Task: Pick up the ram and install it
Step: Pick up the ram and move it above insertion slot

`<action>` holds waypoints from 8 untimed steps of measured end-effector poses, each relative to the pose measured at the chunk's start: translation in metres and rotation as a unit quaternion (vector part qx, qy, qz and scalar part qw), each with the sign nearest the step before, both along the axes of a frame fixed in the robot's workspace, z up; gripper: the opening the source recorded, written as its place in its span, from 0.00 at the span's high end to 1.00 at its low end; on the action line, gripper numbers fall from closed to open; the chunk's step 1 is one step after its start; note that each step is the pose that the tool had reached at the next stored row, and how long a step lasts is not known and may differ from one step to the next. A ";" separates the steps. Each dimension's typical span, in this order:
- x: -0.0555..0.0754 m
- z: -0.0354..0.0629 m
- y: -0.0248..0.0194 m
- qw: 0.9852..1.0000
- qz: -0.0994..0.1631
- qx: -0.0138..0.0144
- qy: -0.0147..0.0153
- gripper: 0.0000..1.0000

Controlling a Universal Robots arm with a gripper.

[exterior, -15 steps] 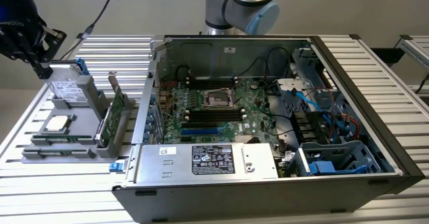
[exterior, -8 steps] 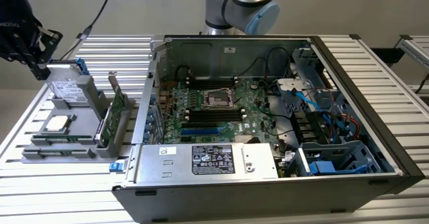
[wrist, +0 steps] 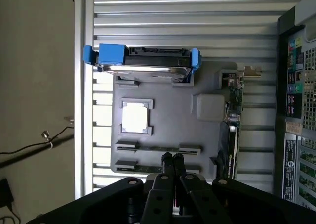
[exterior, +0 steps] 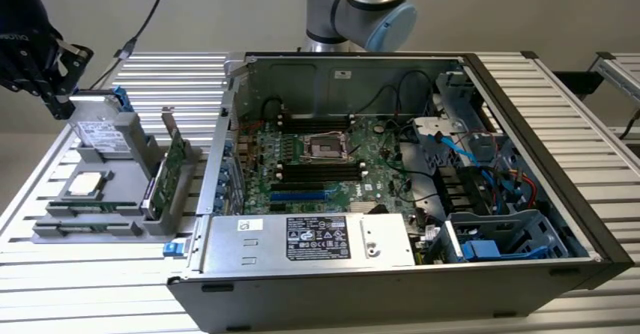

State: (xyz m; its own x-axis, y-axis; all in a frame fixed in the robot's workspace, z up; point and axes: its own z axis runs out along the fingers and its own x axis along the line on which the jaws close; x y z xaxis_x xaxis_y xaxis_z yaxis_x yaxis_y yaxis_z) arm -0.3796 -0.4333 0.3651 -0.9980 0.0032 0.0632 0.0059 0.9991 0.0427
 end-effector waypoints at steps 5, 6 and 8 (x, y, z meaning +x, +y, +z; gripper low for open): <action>0.000 0.0002 0.0000 1.000 0.000 0.000 0.000 0.90; -0.001 0.0001 0.0000 1.000 0.000 0.000 0.000 0.90; -0.003 0.0000 -0.0004 1.000 0.001 0.000 -0.001 0.90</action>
State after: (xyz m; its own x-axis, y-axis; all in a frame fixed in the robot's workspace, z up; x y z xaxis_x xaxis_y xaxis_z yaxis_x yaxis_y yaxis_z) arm -0.3829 -0.4337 0.3651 -0.9982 0.0011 0.0604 0.0037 0.9991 0.0427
